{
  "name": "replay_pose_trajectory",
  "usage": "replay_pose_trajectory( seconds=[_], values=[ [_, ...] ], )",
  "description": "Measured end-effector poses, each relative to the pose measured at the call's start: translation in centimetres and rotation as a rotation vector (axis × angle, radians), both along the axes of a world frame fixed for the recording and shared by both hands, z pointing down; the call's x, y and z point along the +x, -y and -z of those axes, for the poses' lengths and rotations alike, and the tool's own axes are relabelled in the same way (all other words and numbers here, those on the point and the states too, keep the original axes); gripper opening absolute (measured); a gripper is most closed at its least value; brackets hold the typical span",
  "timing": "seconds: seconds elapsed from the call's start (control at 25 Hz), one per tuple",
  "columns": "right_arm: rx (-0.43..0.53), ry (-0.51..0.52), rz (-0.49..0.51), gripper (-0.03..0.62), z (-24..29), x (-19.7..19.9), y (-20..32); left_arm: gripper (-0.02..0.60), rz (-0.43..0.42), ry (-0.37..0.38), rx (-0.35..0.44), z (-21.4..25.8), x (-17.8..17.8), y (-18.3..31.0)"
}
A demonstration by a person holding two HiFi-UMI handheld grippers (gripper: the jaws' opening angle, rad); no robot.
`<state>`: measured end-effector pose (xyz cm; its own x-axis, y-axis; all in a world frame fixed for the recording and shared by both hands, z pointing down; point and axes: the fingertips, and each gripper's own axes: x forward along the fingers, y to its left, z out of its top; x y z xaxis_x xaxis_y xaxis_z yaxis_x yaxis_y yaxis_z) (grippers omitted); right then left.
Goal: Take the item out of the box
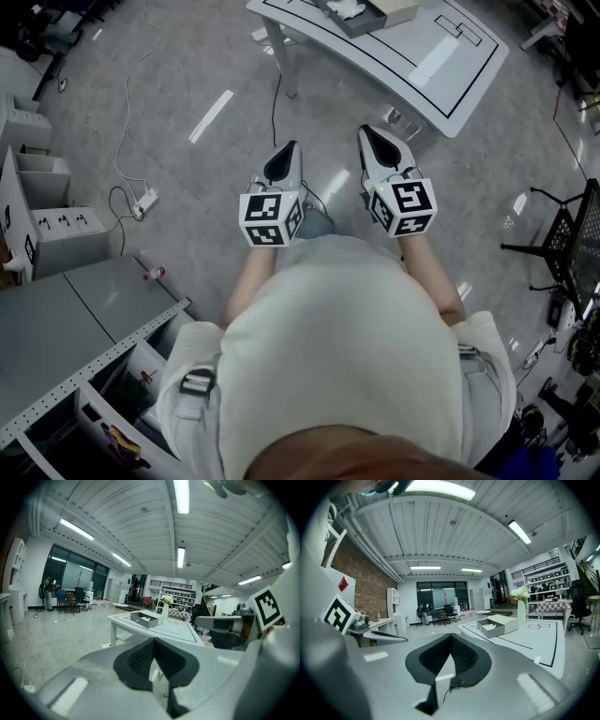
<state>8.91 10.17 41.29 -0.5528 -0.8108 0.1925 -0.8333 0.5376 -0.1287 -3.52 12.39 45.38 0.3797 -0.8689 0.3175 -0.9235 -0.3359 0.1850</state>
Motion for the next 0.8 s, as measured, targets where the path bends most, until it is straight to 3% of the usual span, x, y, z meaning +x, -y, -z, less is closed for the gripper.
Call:
replay_pose_trajectory(
  seconds=[0.8],
  values=[
    [-0.02,-0.041,0.002,-0.001,0.6,-5.9,8.5,0.0,-0.055,-0.035,-0.023,0.0,-4.7,8.9]
  ],
)
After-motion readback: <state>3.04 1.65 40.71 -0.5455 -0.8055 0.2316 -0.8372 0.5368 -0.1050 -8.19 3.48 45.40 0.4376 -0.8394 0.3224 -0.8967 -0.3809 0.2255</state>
